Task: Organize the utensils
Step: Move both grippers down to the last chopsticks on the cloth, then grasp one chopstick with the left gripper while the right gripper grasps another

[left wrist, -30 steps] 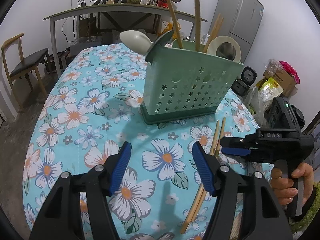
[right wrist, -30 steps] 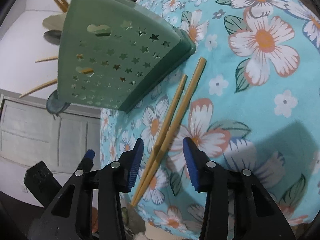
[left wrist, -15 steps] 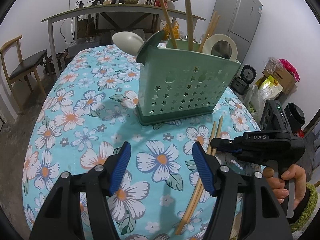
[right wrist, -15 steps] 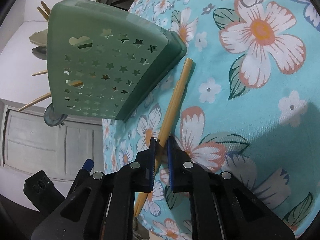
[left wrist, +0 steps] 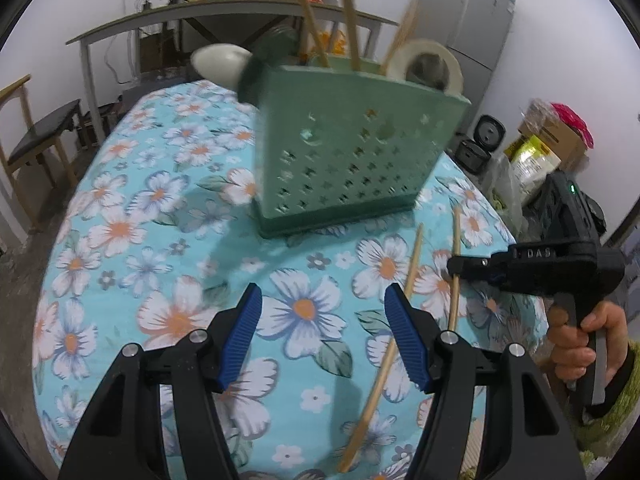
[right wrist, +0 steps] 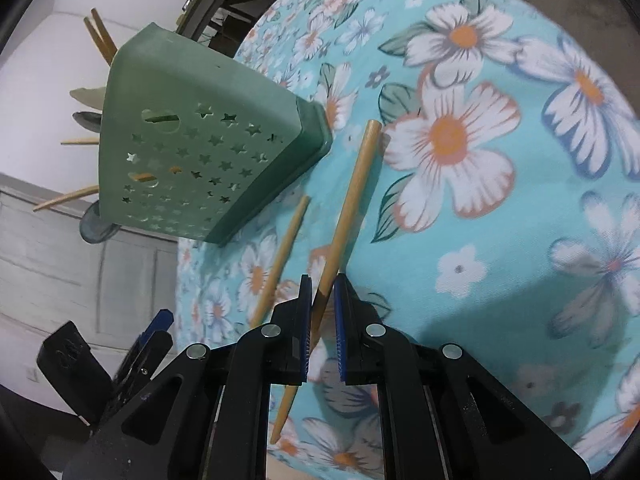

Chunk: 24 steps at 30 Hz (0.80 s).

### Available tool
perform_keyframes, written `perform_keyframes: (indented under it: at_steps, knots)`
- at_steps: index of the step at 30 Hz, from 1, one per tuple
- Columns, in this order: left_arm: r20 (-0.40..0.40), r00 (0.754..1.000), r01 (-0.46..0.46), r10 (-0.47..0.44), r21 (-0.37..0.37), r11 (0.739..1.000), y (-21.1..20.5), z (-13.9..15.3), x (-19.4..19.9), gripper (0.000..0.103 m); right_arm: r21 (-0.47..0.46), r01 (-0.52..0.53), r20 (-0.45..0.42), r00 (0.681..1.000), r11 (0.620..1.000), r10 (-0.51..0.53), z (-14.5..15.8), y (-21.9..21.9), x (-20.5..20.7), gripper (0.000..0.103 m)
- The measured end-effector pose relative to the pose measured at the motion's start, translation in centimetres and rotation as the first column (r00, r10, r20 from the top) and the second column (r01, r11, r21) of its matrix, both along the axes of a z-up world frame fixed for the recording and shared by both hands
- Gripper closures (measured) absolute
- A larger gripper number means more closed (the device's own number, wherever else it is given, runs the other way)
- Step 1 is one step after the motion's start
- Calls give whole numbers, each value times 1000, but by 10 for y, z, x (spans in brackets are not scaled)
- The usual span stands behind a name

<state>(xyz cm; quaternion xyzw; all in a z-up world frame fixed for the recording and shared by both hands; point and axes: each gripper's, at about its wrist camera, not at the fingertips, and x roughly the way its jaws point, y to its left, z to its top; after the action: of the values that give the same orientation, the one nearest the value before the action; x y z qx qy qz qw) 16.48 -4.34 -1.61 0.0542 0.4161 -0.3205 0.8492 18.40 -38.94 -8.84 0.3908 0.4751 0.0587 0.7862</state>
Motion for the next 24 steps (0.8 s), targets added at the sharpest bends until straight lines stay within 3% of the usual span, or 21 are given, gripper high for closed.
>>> perform_keyframes:
  at_steps: [3,7,13,15,24]
  knots:
    - [-16,997,72,-72,33,997,-17,-10,-4,41,-31,-10,1,1000,999,11,-1,3,-1,93]
    - [-15,982,188,-188,160,969,-49,-32,-14,48,-54,-12,-3,1000,998,12,-2,10,2,93]
    - [32,968,234,-248,239,942,-70,-44,-24,76,-52,-9,-1,1000,999,9,-4,15,3,93]
    - [33,968,235,-250,240,942,-72,-44,-24,93,-55,-11,0,1000,998,11,-4,15,3,93]
    - [24,975,206,-222,286,936,-45,-36,-20,97,-72,-47,-3,999,996,47,-6,29,3,99]
